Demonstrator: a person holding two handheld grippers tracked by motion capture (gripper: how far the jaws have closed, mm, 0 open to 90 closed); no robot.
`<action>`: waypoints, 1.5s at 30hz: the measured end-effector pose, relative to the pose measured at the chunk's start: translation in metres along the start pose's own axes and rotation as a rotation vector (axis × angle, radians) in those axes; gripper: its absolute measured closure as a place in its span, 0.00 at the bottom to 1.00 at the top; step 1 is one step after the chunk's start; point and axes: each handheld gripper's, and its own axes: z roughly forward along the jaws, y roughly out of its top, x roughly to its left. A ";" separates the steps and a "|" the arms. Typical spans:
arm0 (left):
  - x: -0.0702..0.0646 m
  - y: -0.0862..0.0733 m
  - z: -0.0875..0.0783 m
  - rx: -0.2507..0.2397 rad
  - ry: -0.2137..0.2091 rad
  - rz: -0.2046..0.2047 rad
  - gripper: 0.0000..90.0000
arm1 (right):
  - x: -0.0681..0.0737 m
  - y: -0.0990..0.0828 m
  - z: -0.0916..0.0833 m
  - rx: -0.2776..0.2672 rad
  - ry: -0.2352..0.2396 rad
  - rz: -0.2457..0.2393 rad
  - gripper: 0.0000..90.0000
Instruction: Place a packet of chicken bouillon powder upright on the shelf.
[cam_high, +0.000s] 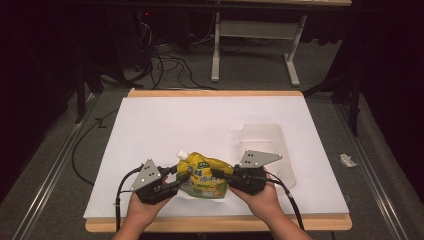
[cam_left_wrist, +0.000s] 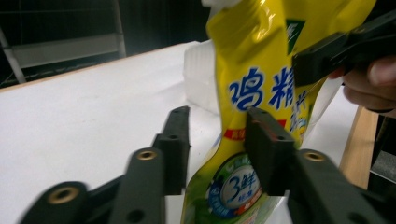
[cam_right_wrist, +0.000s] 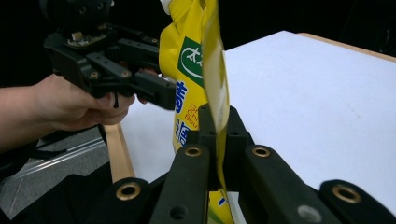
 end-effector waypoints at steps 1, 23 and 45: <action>0.000 -0.001 0.000 -0.001 0.008 0.001 0.61 | 0.000 0.000 -0.001 -0.003 -0.003 0.003 1.00; 0.024 -0.012 -0.009 0.014 0.122 -0.060 0.36 | -0.009 0.005 -0.026 -0.074 -0.051 -0.001 1.00; 0.048 -0.024 -0.014 0.085 0.294 -0.084 0.24 | -0.013 0.014 -0.049 -0.127 -0.059 -0.021 1.00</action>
